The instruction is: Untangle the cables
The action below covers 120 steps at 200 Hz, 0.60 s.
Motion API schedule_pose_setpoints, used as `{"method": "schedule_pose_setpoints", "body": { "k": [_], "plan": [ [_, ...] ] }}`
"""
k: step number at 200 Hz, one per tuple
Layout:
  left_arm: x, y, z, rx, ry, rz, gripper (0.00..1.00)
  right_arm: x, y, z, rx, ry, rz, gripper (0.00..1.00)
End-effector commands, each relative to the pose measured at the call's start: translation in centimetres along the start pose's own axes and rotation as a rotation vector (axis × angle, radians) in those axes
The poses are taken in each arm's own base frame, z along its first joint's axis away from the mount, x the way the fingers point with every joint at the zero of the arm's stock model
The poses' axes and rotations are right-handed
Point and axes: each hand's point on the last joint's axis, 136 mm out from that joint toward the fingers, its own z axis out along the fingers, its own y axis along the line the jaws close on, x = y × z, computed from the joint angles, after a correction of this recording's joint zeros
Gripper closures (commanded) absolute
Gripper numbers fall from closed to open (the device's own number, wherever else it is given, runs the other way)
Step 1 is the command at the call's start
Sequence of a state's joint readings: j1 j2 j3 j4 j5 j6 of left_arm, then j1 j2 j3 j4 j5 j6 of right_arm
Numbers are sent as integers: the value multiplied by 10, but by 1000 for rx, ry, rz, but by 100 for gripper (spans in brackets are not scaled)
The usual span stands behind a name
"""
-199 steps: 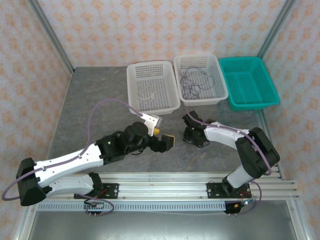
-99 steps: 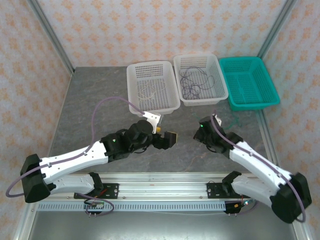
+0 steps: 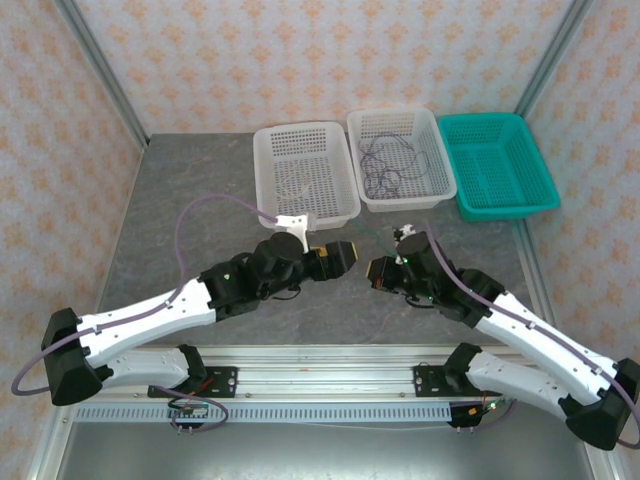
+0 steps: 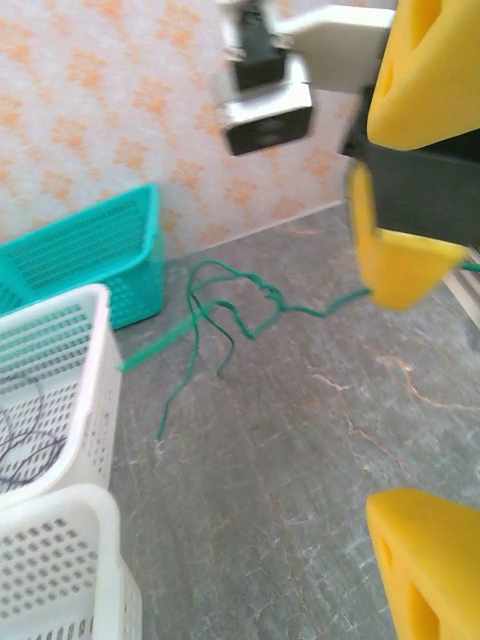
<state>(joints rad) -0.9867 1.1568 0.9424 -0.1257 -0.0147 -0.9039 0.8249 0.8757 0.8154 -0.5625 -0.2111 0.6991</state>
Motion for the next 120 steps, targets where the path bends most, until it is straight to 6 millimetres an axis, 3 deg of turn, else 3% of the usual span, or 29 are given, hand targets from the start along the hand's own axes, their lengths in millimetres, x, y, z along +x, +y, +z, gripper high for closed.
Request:
{"method": "schedule_pose_setpoints", "body": {
  "k": [1,23,89,101,120],
  "plan": [
    [-25,15,-1,-72,-119,-143,13,0,36,-2,-116,5,-29,100],
    [-30,23,2,-60,-153,-204,13,7,54,3,-156,29,-74,100],
    [-28,35,27,-77,-143,-267,16,13,81,10,-222,43,-119,100],
    [-27,41,30,-91,-149,-291,28,13,84,9,-236,46,-122,100],
    [-31,43,33,-93,-162,-307,67,16,84,7,-242,56,-126,100]
  ]
}}
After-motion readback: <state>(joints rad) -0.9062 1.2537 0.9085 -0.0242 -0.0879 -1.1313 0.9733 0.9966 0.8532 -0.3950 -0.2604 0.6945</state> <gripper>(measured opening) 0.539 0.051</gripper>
